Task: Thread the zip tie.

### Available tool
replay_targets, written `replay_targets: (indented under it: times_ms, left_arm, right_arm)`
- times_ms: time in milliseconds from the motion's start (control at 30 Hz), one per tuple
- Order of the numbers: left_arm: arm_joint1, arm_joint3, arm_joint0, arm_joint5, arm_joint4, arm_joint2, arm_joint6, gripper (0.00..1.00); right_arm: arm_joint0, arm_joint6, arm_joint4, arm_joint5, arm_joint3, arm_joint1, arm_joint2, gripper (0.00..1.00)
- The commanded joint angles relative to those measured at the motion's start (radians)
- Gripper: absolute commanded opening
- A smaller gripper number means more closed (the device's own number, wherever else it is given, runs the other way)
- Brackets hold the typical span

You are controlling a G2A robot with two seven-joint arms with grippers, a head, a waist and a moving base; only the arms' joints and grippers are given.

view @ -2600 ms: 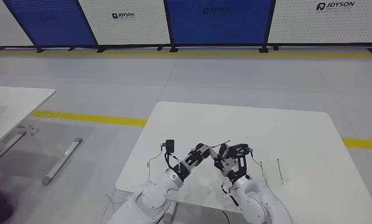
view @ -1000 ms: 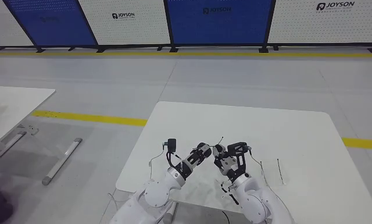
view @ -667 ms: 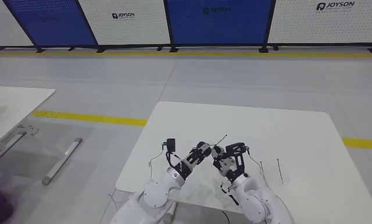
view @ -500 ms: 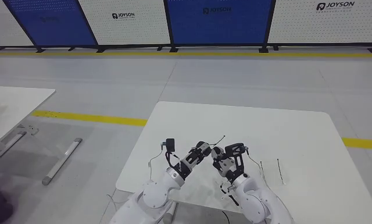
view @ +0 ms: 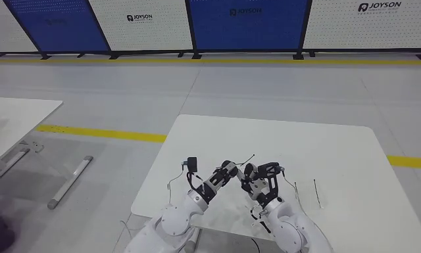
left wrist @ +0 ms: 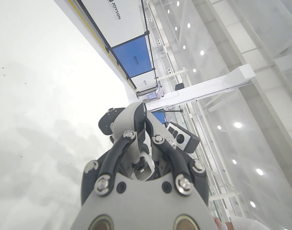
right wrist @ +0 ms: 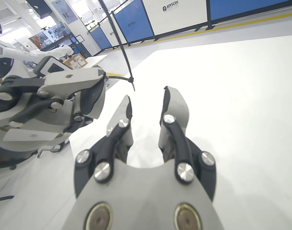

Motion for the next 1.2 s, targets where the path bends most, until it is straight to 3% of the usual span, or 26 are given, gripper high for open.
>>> replay_targets:
  times_ms: [0,267,633,733,800,1167]
  left_arm:
    - [0.0,0.001,0.001,0.001,0.006,0.0,-0.003,0.0]
    - [0.0,0.005,0.009,-0.003,0.019,0.003,-0.007,0.0]
    - [0.0,0.013,0.009,0.006,0.026,0.001,-0.013,0.0]
    - [0.0,0.015,0.007,0.008,0.024,0.0,-0.014,0.0]
    - [-0.001,0.016,0.006,0.009,0.024,-0.001,-0.015,0.0]
    - [0.0,0.014,0.004,0.007,0.012,-0.011,-0.023,0.0]
  right_arm:
    - [-0.001,-0.002,-0.001,0.002,-0.001,0.0,0.0,0.31]
    - [-0.005,-0.016,-0.005,0.012,-0.009,0.0,-0.001,0.2]
    - [-0.009,-0.023,-0.015,0.019,-0.018,0.0,-0.009,0.18]
    - [-0.009,-0.024,-0.011,0.02,-0.017,0.0,-0.011,0.11]
    - [-0.007,-0.024,-0.009,0.021,-0.016,-0.001,-0.013,0.0]
    - [0.004,-0.018,-0.007,0.031,-0.003,-0.004,-0.022,0.0]
